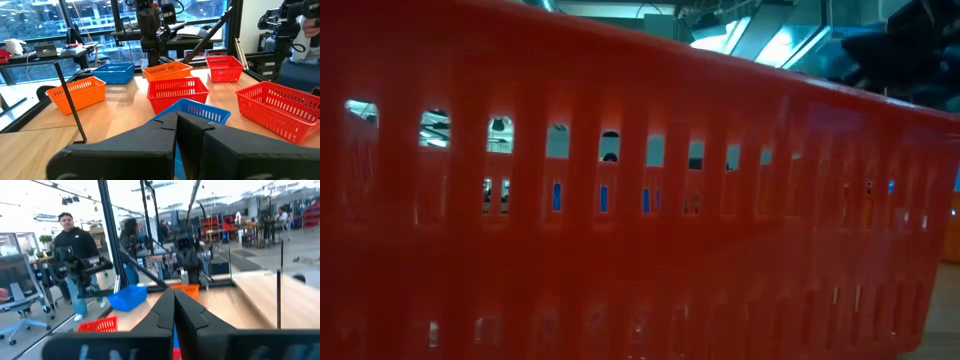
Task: Stack baskets on shelf by color
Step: Put the top red bin on the shelf
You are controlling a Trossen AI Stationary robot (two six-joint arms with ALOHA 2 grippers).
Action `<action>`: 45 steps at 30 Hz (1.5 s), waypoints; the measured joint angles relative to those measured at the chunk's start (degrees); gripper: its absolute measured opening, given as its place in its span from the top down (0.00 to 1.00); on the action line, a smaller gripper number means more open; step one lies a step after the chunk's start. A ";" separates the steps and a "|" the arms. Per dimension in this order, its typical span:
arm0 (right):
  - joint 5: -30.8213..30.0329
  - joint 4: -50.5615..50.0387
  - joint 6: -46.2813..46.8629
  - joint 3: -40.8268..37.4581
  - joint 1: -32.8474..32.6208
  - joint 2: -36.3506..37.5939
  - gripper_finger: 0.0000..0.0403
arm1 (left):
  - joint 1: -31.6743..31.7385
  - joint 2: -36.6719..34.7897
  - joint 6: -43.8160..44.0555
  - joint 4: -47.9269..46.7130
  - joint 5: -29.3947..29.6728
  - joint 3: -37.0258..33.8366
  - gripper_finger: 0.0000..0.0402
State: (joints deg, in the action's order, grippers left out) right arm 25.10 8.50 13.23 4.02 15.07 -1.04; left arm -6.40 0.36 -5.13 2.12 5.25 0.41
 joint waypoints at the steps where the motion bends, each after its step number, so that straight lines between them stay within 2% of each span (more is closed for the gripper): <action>1: 0.00 -0.70 -0.38 1.65 0.00 -0.21 0.99 | -0.01 0.00 0.00 -0.01 -0.01 0.01 1.00; 4: 0.03 -7.22 -4.36 8.70 0.00 -1.93 1.00 | -0.02 0.00 0.00 -0.01 -0.01 0.01 1.00; 7: -2.30 -20.68 -9.02 18.24 -0.02 -6.47 1.00 | 0.01 0.00 0.00 0.01 -0.01 -0.01 1.00; 10: -6.07 -33.06 -12.12 27.47 -0.02 -13.78 1.00 | 0.01 0.00 0.00 0.00 0.00 0.00 1.00; 15: -9.32 -46.20 -11.67 39.12 -0.02 -28.54 1.00 | -0.02 0.00 -1.72 -0.01 0.39 0.01 1.00; 18: -9.20 -50.11 -10.20 44.50 -0.02 -37.05 1.00 | 0.01 0.00 -4.93 -0.01 1.28 0.00 1.00; 24: -9.14 -56.94 -10.32 55.11 -0.15 -50.58 1.00 | 0.01 -0.02 -5.09 0.08 2.10 0.01 1.00; 29: -9.07 -64.46 -10.55 64.51 -2.44 -59.16 1.00 | -0.01 -0.01 -5.88 0.19 2.45 -0.01 1.00; 31: -8.97 -66.15 -10.44 68.03 -3.69 -61.56 1.00 | -0.01 -0.01 -7.02 1.52 5.85 0.25 1.00; 33: -9.35 -67.33 -10.38 71.08 -4.97 -63.37 1.00 | 0.03 0.04 -4.96 1.17 7.68 2.56 1.00; 35: -10.85 -67.92 -10.33 73.61 -6.35 -64.91 1.00 | -0.06 0.25 -4.66 -0.55 6.81 5.92 1.00; 38: -11.47 -68.76 -8.78 75.46 -7.90 -66.89 1.00 | -0.45 2.57 -4.05 -10.14 6.14 12.40 1.00; 45: -11.61 -68.83 -2.31 76.03 -7.89 -70.36 0.90 | -1.25 15.81 -2.97 -21.83 6.00 27.22 1.00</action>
State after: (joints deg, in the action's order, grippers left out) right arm 13.50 -60.34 10.92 80.05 7.18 -71.40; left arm -7.65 16.17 -8.09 -19.71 11.25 27.63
